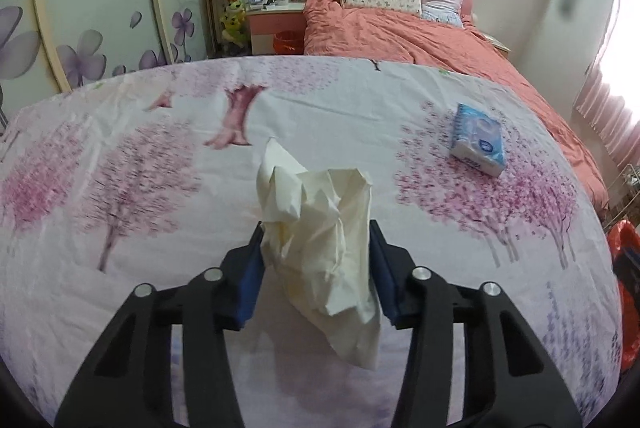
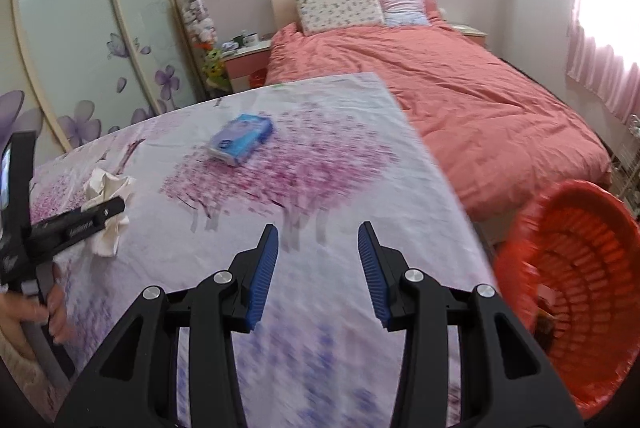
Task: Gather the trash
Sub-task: 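Grasp the crumpled tissue with the left tool while the right tool grasps the blue tissue pack, then carry the tissue and tissue pack over the orange basket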
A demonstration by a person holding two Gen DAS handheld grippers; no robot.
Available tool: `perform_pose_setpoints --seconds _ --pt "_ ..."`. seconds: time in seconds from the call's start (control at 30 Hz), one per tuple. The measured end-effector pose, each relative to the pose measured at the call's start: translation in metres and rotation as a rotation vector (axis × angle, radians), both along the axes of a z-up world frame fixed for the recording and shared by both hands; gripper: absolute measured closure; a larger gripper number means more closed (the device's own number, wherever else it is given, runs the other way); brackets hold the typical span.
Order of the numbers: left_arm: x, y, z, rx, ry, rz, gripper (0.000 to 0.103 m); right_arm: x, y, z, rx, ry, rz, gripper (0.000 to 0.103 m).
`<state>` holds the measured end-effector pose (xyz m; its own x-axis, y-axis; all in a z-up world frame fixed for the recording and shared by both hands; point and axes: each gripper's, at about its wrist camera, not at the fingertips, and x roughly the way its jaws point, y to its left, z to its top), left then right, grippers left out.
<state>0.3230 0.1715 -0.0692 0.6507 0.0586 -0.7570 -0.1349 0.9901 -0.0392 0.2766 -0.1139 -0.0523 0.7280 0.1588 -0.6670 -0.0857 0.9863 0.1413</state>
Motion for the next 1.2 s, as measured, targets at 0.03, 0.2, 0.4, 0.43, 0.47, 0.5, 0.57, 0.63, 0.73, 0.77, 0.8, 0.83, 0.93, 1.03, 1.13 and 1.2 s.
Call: perform_pose_setpoints --seconds 0.03,0.2,0.4,0.43,0.47,0.5,0.57,0.63,0.73,0.77,0.8,0.83,0.93,1.03,1.13,1.2 --pt "-0.002 0.008 0.0 0.001 -0.001 0.005 0.058 0.011 0.01 -0.001 0.015 0.009 0.01 0.06" --pt "-0.008 0.04 0.004 -0.038 -0.009 0.034 0.06 0.057 0.045 -0.01 0.081 0.052 0.025 0.06" --pt "-0.014 0.067 0.012 -0.051 -0.032 0.056 0.06 0.116 0.093 -0.018 0.089 0.086 -0.052 0.038" --pt "-0.015 0.07 0.013 -0.053 -0.036 0.057 0.06 0.12 0.097 -0.019 0.079 0.087 -0.064 0.037" --pt "-0.013 0.073 0.014 -0.054 -0.037 0.057 0.06 0.127 0.103 -0.02 0.061 0.091 -0.09 0.037" --pt "-0.012 0.076 0.015 -0.055 -0.039 0.058 0.06 0.134 0.108 -0.022 0.04 0.101 -0.12 0.037" --pt "-0.013 0.08 0.015 -0.055 -0.039 0.059 0.059 0.141 0.111 -0.025 0.028 0.117 -0.158 0.037" --pt "-0.011 0.082 0.015 -0.053 -0.037 0.057 0.059 0.146 0.113 -0.028 0.014 0.132 -0.183 0.037" --pt "-0.01 0.084 0.014 -0.057 -0.036 0.055 0.059 0.15 0.115 -0.032 -0.006 0.137 -0.206 0.037" --pt "-0.009 0.084 0.014 -0.061 -0.035 0.055 0.059 0.151 0.116 -0.034 -0.013 0.138 -0.211 0.037" --pt "-0.009 0.084 0.014 -0.063 -0.034 0.055 0.059 0.15 0.117 -0.034 -0.023 0.137 -0.214 0.037" --pt "-0.009 0.084 0.014 -0.064 -0.033 0.055 0.059 0.152 0.118 -0.034 -0.03 0.137 -0.217 0.041" --pt "-0.009 0.08 0.013 -0.063 -0.031 0.052 0.059 0.153 0.12 -0.034 -0.031 0.134 -0.219 0.05" --pt "-0.008 0.078 0.013 -0.06 -0.032 0.045 0.059 0.148 0.114 -0.034 -0.04 0.132 -0.192 0.051" --pt "-0.01 0.073 0.015 -0.063 -0.035 0.035 0.059 0.129 0.104 -0.034 -0.048 0.127 -0.141 0.051" --pt "-0.012 0.068 0.015 -0.068 -0.036 0.023 0.059 0.119 0.101 -0.032 -0.062 0.12 -0.119 0.051"
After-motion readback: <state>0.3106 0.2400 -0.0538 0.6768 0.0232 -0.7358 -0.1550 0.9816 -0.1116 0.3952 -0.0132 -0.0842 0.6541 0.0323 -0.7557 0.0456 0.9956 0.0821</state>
